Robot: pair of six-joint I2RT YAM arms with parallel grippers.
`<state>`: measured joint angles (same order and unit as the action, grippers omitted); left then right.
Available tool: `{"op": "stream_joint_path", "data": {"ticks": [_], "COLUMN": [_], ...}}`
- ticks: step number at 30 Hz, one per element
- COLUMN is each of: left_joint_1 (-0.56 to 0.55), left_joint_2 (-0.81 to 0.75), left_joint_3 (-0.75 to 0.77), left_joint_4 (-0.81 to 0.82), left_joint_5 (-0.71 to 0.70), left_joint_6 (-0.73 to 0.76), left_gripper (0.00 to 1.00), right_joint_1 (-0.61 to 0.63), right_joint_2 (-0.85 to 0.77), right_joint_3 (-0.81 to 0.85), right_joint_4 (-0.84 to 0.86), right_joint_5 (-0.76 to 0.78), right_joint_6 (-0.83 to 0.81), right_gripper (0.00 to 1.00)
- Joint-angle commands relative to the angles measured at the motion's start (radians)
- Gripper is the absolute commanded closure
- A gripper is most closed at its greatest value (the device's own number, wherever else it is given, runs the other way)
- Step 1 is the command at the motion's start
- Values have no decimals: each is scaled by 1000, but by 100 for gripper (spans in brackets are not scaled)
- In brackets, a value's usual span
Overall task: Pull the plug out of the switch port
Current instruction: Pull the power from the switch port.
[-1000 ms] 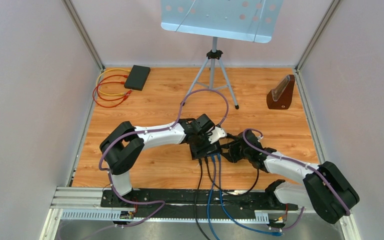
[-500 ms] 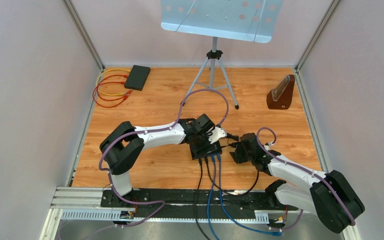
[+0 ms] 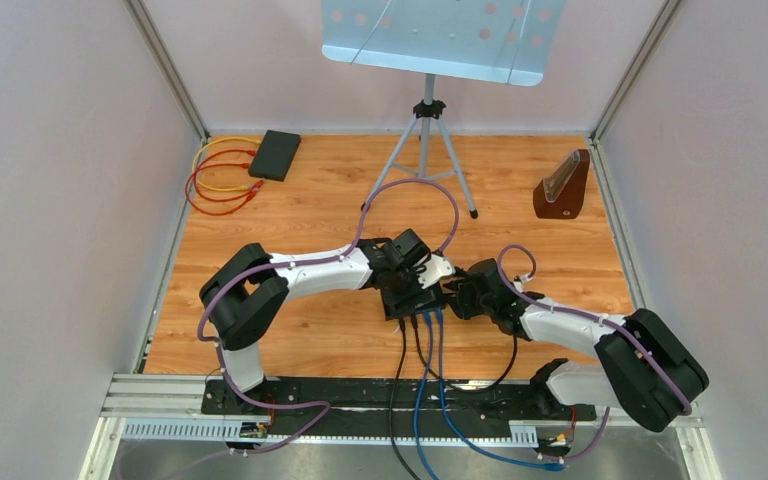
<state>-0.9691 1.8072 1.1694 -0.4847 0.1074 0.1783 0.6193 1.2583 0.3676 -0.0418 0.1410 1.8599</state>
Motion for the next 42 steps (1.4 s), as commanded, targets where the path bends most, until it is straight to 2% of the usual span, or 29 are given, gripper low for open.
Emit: {"op": "stream_joint_path", "data": {"ticks": [1, 9, 12, 17, 20, 27, 29, 32, 33, 36, 42], "left_joint_1": [-21, -21, -21, -22, -22, -22, -21, -22, -22, -22, -21], "left_joint_2": [8, -3, -7, -5, 2, 6, 6, 5, 6, 11, 11], "left_joint_3": [-15, -28, -32, -32, -28, -24, -22, -21, -20, -19, -18], "left_joint_4": [11, 21, 23, 22, 18, 18, 17, 20, 20, 22, 25], "left_joint_5": [46, 45, 48, 51, 50, 54, 55, 58, 58, 58, 59], "left_joint_6": [-9, -19, -19, -14, -12, -14, -14, -18, -19, -23, -24], "left_gripper": [31, 31, 31, 31, 32, 33, 33, 33, 33, 33, 33], "right_joint_1": [20, 31, 31, 31, 33, 36, 36, 36, 36, 37, 62], "right_joint_2": [26, 17, 16, 25, 29, -5, -8, 2, 9, 34, 47], "right_joint_3": [0, 7, 14, 28, 33, 31, 26, 24, 26, 29, 30], "right_joint_4": [-35, -38, -42, -50, -50, -47, -45, -42, -40, -41, -41], "right_joint_5": [-1, 30, 22, 12, 10, 37, 40, 30, 28, 17, 13], "right_joint_6": [-16, -35, -40, -52, -74, -143, -127, -101, -97, -61, -17], "right_gripper": [63, 72, 79, 79, 89, 96, 94, 72, 71, 76, 92]}}
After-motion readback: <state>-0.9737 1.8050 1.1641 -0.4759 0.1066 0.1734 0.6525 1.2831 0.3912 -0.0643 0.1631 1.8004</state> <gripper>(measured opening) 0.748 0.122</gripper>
